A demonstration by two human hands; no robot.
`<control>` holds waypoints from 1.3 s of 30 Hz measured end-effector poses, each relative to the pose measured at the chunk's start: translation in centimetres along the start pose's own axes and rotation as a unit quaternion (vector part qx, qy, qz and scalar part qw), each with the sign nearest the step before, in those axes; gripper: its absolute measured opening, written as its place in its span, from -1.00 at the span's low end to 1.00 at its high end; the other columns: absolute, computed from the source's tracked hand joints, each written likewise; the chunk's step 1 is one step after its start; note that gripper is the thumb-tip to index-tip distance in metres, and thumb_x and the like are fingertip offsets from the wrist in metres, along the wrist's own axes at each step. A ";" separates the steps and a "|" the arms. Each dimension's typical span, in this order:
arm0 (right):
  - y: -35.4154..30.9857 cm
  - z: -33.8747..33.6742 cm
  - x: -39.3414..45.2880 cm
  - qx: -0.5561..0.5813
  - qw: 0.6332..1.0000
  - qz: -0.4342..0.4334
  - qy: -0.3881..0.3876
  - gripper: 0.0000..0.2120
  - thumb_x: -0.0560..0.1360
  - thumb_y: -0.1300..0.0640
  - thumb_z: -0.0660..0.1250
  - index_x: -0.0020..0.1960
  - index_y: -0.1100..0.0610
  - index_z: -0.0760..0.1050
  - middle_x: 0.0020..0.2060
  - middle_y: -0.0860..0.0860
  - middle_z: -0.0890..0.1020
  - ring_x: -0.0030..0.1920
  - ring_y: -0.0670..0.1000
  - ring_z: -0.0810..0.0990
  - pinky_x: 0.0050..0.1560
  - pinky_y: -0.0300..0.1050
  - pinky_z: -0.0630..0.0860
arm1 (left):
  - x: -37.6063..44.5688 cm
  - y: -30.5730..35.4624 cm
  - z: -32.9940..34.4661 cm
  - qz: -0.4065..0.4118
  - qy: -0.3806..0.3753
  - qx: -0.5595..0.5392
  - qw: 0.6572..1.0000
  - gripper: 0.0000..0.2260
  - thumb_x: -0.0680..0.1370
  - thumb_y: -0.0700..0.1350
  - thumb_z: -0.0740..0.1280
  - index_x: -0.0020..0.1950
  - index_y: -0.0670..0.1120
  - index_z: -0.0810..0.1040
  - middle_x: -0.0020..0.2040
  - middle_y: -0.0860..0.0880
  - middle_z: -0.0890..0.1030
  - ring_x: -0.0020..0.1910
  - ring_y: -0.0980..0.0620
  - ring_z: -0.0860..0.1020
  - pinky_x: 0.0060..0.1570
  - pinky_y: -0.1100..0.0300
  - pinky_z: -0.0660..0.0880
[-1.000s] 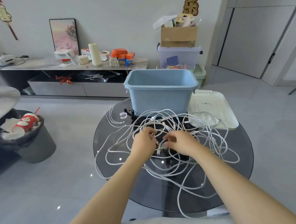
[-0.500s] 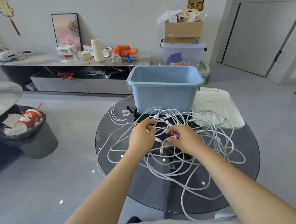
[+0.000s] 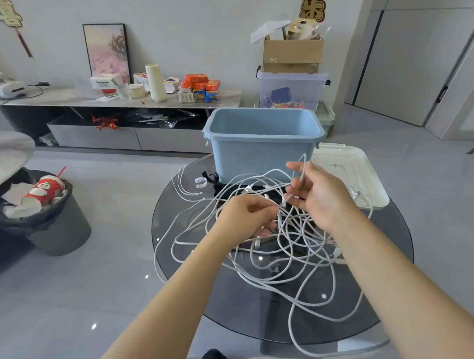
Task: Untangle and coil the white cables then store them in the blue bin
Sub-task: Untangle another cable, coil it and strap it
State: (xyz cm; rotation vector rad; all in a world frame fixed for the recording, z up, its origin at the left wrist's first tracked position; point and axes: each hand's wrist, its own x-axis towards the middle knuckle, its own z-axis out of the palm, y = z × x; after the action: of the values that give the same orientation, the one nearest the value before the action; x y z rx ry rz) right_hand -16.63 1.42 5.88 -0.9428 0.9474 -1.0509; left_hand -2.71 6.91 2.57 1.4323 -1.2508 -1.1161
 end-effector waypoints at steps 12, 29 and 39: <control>-2.7 -2.2 -1.0 -0.325 0.931 -0.158 -0.044 -0.70 0.59 -0.05 0.19 -0.15 0.05 0.61 -0.61 -0.16 0.28 -0.59 -0.15 0.23 -0.38 -0.23 0.15 | 1.4 0.6 0.0 0.136 0.012 0.134 0.982 -0.92 0.60 -0.05 0.26 -0.01 0.01 0.53 -0.07 0.10 0.59 -0.08 0.16 0.53 0.02 0.22 0.41; 1.1 -4.3 3.8 -0.525 0.823 -0.191 0.101 -0.68 0.61 0.15 0.13 0.31 0.05 0.49 0.25 0.07 0.52 0.19 0.07 0.49 0.18 -0.11 0.38 | 2.3 1.0 -2.5 0.117 0.135 0.066 0.982 -0.81 0.57 -0.11 0.30 -0.08 0.17 0.64 -0.23 -0.22 0.61 -0.28 0.01 0.42 -0.23 0.16 0.36; 2.3 -1.5 2.8 -0.464 0.839 -0.281 0.050 -0.81 0.57 0.15 0.21 -0.12 0.08 0.58 -0.24 -0.08 0.59 -0.17 -0.07 0.51 -0.11 -0.23 0.39 | 2.4 0.5 -2.7 0.077 0.096 0.100 0.987 -0.83 0.57 -0.02 0.31 -0.16 0.01 0.64 -0.43 0.04 0.42 -0.41 0.10 0.36 -0.31 0.26 0.33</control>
State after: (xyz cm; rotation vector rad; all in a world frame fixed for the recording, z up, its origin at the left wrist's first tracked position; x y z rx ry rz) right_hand -16.84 -1.00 2.76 -2.0864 1.3429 -1.1179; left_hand 0.01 4.65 3.44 1.5225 -1.3382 -0.7481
